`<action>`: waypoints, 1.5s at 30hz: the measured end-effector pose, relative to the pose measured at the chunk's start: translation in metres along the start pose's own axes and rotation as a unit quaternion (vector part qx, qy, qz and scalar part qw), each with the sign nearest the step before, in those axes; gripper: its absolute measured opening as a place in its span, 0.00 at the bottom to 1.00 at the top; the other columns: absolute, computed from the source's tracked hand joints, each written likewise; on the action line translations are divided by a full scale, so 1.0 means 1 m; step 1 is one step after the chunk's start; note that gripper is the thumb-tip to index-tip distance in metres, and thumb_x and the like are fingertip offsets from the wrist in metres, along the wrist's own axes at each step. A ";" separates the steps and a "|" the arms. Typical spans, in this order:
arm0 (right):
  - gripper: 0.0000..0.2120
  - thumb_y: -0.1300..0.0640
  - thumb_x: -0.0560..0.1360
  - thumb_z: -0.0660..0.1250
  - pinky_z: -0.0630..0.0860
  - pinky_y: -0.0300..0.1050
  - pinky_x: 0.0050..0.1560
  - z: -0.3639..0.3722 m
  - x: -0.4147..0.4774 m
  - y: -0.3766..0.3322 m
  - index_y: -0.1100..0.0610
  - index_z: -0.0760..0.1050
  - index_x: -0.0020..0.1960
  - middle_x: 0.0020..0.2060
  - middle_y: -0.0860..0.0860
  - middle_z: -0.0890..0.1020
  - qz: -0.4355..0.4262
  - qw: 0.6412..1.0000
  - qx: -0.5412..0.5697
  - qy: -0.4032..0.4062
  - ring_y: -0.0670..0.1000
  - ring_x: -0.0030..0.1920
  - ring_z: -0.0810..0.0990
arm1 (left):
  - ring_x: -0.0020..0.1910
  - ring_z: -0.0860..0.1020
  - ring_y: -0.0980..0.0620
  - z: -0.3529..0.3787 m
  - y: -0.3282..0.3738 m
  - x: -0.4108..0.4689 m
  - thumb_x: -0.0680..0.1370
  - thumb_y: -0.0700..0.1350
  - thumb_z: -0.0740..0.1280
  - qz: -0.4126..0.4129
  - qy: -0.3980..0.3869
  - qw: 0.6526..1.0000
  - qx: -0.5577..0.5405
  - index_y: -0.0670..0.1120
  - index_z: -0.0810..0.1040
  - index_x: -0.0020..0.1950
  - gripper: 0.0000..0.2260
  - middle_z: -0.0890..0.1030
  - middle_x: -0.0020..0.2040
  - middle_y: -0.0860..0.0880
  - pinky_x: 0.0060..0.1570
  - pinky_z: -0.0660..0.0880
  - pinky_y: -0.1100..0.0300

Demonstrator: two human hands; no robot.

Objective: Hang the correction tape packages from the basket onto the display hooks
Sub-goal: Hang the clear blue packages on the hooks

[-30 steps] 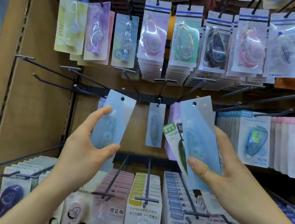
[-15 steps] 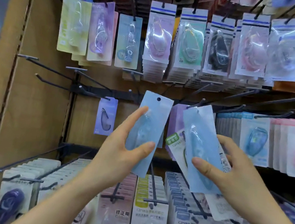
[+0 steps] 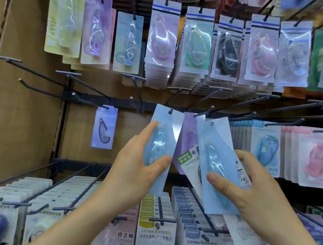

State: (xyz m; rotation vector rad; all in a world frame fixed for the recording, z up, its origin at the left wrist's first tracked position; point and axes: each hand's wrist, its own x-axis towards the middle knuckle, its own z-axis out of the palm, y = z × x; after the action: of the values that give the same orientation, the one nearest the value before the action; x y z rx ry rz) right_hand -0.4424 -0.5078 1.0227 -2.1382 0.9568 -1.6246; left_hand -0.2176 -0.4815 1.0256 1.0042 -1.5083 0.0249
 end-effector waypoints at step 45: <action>0.17 0.55 0.74 0.72 0.83 0.55 0.46 0.056 0.025 0.022 0.47 0.74 0.61 0.53 0.52 0.84 0.082 0.908 0.411 -0.017 0.56 0.51 0.85 | 0.39 0.84 0.48 0.034 0.009 0.003 0.82 0.35 0.60 -0.087 -0.042 0.986 -0.136 0.60 0.80 0.59 0.20 0.85 0.42 0.44 0.37 0.82 0.56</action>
State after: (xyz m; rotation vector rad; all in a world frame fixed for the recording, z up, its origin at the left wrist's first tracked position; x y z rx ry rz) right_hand -0.3939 -0.5495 1.0097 -1.4502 0.3096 -1.5156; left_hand -0.2493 -0.4966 1.0248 0.9199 -1.4475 -0.3431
